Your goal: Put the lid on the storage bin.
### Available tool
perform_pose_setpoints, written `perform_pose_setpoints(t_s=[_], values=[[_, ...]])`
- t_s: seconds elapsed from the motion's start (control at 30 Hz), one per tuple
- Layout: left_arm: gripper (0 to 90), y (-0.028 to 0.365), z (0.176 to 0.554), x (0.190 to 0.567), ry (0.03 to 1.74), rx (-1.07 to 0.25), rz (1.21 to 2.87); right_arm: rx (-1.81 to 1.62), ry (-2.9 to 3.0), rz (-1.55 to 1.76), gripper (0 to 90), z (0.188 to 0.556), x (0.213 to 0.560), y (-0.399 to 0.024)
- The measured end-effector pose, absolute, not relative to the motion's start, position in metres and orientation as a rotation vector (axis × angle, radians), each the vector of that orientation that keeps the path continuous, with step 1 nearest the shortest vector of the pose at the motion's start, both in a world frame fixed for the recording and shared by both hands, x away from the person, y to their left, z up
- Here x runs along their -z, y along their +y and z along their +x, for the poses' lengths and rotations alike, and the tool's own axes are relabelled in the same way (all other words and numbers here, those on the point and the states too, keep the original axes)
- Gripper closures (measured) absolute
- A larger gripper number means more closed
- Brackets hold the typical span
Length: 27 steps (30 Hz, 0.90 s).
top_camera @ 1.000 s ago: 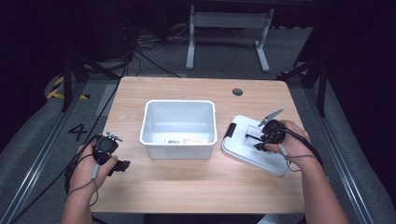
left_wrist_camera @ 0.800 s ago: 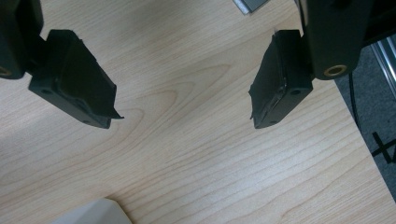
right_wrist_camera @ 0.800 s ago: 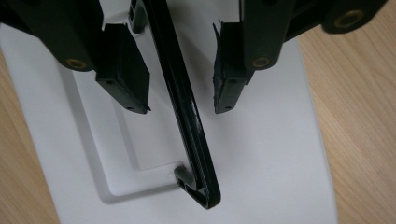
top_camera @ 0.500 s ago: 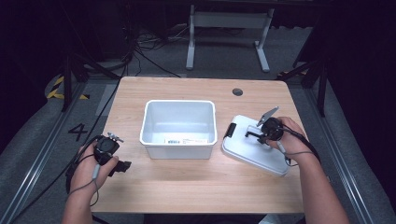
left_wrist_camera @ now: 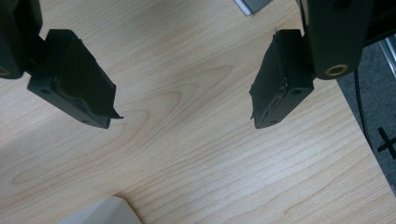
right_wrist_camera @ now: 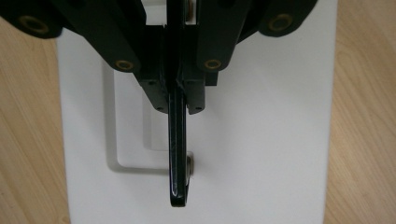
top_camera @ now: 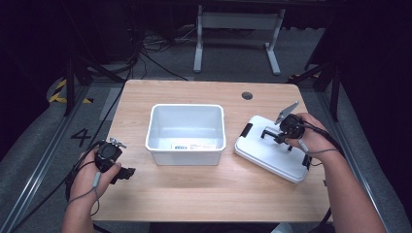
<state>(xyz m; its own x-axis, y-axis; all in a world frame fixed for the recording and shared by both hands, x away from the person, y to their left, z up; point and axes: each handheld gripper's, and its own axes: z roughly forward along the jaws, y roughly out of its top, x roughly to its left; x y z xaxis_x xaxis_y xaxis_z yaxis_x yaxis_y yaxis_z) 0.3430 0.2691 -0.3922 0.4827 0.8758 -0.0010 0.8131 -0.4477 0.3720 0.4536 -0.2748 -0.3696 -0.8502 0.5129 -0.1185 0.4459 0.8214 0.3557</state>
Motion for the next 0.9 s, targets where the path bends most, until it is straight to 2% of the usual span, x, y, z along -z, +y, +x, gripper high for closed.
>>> perform_pose_setpoints(t_s=[0.2, 0.3, 0.9], values=[[22.2, 0.269, 0.344, 0.39, 1.414, -0.27, 2.404, -0.508, 2.785, 0.742, 83.8, 0.45, 0.343, -0.276], [19.0, 0.268, 0.346, 0.39, 1.38, -0.244, 2.415, -0.512, 2.767, 0.746, 83.7, 0.449, 0.325, -0.276], [18.8, 0.266, 0.347, 0.386, 1.332, -0.228, 2.412, -0.606, 2.716, 0.663, 83.7, 0.445, 0.261, -0.268]])
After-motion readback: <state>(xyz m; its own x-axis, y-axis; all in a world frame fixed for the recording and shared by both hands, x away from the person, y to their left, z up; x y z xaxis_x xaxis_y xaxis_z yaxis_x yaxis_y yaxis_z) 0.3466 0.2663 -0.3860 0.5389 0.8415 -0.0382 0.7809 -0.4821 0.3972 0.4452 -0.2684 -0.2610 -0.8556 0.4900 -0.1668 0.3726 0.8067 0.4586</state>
